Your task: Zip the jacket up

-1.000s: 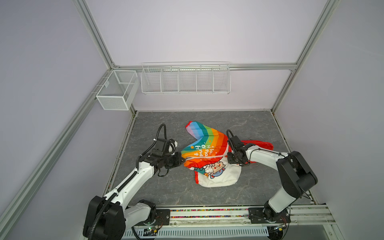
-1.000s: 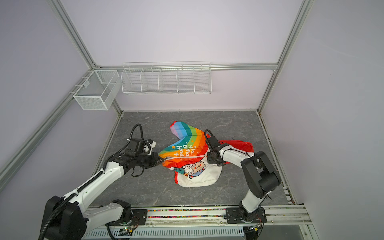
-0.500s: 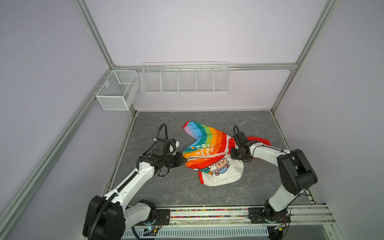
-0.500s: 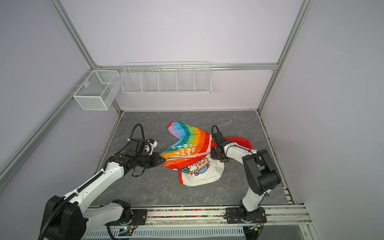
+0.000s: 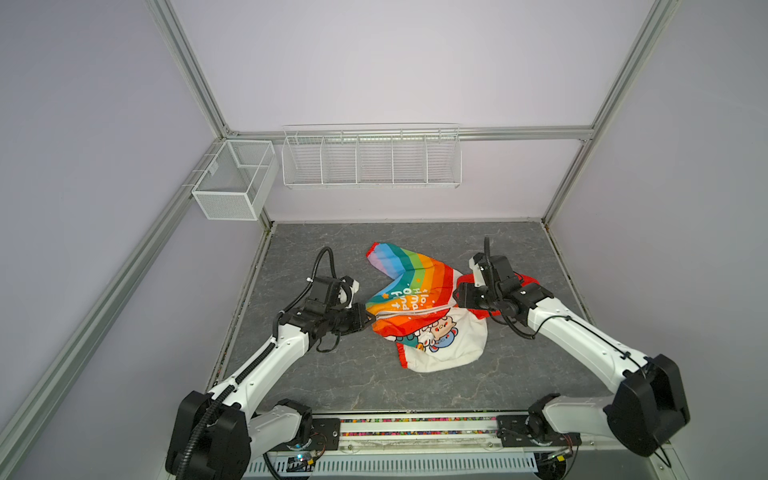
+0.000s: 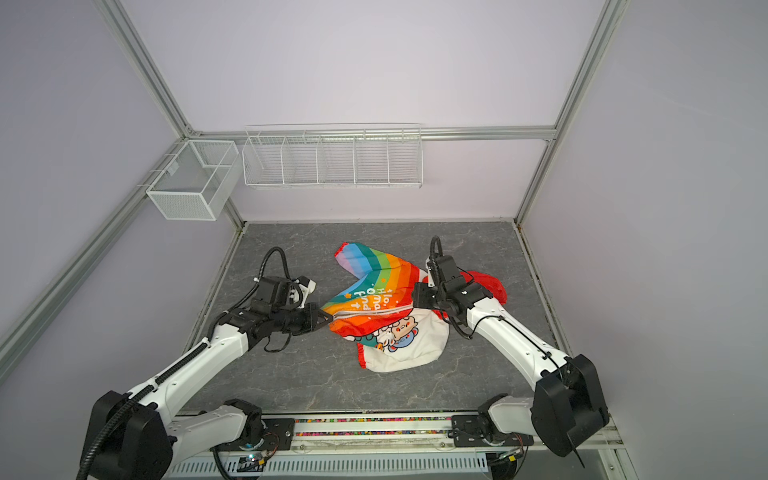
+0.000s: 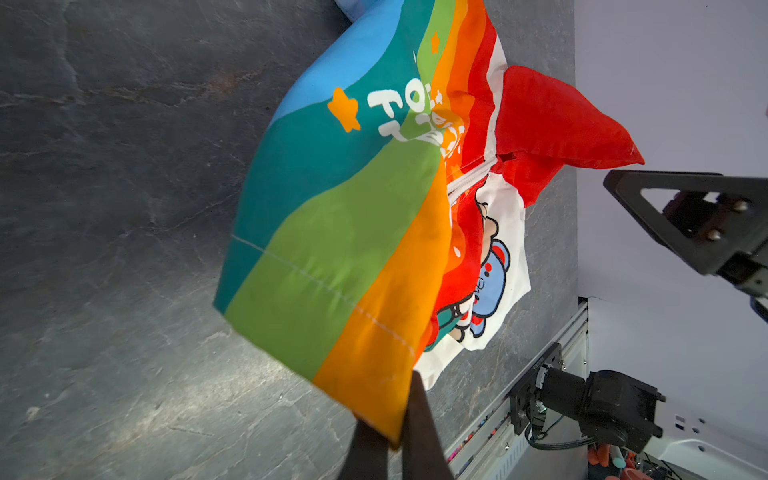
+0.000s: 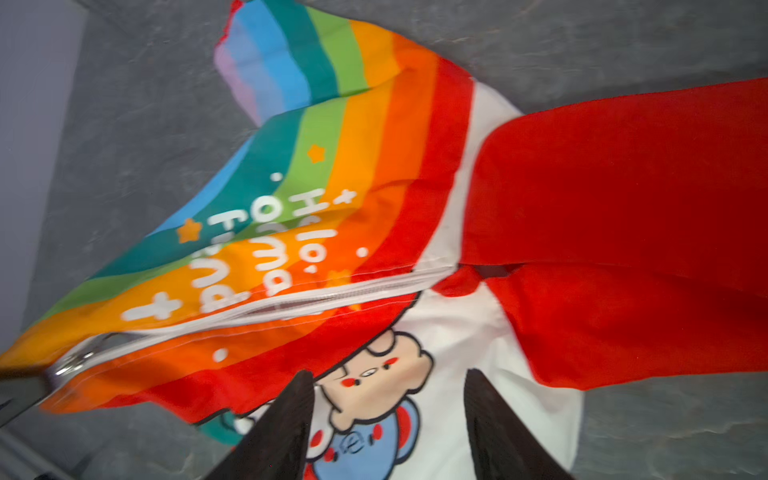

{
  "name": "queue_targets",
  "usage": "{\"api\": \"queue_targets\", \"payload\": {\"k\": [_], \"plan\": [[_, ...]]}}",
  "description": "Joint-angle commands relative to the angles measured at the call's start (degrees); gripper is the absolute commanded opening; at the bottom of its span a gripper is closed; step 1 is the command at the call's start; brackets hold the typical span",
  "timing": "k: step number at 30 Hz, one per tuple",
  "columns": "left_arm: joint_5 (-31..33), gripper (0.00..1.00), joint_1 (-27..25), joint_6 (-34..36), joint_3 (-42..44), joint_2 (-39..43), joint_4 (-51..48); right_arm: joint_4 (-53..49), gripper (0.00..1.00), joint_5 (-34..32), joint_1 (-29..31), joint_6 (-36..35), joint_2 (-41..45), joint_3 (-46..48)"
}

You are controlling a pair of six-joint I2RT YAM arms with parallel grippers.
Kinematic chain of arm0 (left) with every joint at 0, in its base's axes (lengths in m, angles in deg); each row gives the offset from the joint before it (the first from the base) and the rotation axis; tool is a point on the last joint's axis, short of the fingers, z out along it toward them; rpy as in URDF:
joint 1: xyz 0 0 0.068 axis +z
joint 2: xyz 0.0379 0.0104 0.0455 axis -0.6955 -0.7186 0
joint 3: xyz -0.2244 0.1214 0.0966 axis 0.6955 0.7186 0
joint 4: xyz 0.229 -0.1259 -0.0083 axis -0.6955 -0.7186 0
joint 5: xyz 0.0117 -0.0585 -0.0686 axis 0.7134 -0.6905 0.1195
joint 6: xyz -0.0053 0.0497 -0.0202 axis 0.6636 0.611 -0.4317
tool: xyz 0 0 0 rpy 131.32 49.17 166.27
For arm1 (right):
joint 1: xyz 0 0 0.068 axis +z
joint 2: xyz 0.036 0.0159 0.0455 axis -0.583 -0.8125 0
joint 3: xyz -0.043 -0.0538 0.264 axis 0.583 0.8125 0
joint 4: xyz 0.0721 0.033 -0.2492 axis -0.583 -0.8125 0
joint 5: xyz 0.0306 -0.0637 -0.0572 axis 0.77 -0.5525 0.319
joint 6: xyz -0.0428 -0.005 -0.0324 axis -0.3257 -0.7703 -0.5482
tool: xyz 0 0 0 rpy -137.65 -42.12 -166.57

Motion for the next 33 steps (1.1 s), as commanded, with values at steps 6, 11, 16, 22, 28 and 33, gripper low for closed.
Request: {"api": "queue_targets", "payload": {"k": [6,11,16,22,28,33], "plan": [[-1.34,0.0,0.23,-0.71,0.72,-0.3,1.67,5.98,0.61,7.41,14.12,8.64,-10.2,-6.97],[-1.86,0.0,0.21,-0.9,0.89,-0.69,2.27,11.9,0.6,10.26,15.86,18.35,-17.45,-9.1],[-2.25,0.0,0.25,-0.7,0.96,-0.71,2.47,18.55,0.63,13.2,16.06,27.7,-20.97,-8.75],[-3.17,0.0,0.22,-0.83,1.58,-0.56,3.12,20.64,0.69,12.96,16.37,30.7,-23.16,-10.34],[-4.75,0.0,0.22,-1.18,2.3,-0.11,4.36,20.72,0.7,13.36,16.28,31.11,-26.41,-12.98],[-4.94,0.0,0.26,-0.96,2.56,0.23,4.39,21.19,0.5,13.97,16.28,31.09,-28.92,-14.79]]}}
